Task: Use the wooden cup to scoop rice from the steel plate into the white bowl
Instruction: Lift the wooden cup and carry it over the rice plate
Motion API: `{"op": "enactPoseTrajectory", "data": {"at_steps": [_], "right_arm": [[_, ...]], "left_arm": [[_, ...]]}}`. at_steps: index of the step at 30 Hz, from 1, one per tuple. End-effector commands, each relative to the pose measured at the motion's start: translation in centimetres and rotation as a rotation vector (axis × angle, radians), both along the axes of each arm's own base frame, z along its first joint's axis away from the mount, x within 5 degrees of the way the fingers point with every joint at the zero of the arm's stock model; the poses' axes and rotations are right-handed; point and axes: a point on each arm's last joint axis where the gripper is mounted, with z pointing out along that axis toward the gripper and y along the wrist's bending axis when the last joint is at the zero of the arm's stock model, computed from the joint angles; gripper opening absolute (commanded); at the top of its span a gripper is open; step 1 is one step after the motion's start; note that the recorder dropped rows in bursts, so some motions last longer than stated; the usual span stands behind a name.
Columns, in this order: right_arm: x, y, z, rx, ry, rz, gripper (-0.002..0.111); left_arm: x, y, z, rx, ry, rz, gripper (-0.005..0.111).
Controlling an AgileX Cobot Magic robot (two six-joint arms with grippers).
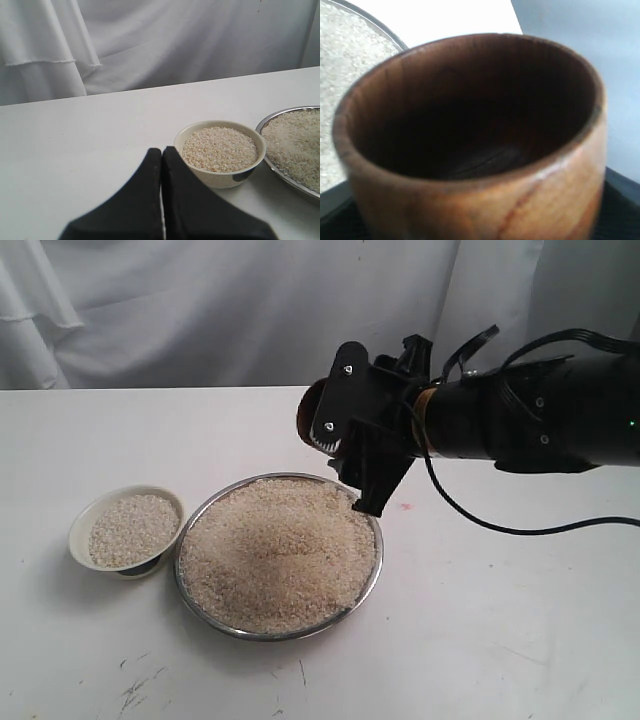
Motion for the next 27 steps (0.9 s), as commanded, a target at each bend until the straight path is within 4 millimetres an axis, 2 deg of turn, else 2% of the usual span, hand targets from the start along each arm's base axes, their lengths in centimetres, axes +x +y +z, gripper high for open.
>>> {"op": "enactPoseTrajectory", "data": {"at_steps": [1,9,13,22,27], "right_arm": [[0.7,0.2,0.4,-0.035,-0.035,-0.010,0.000],[0.8,1.1,-1.1,-0.051,-0.014,0.092,0.000],[1.4,1.4,-1.7,-0.054,-0.006,0.098,0.000],[1.7,0.8,-0.8,-0.175,-0.076,-0.015,0.000],[0.9,2.1,-0.9,-0.250,-0.111,0.047,0.000]], "left_arm": [[0.1,0.0,0.1,-0.006,-0.005,-0.005,0.000],[0.1,0.0,0.1,-0.003,-0.005,-0.005,0.000],[0.1,0.0,0.1,-0.003,-0.005,-0.005,0.000],[0.1,0.0,0.1,-0.006,-0.005,-0.005,0.000],[0.1,0.0,0.1,-0.003,-0.005,-0.005,0.000]]}}
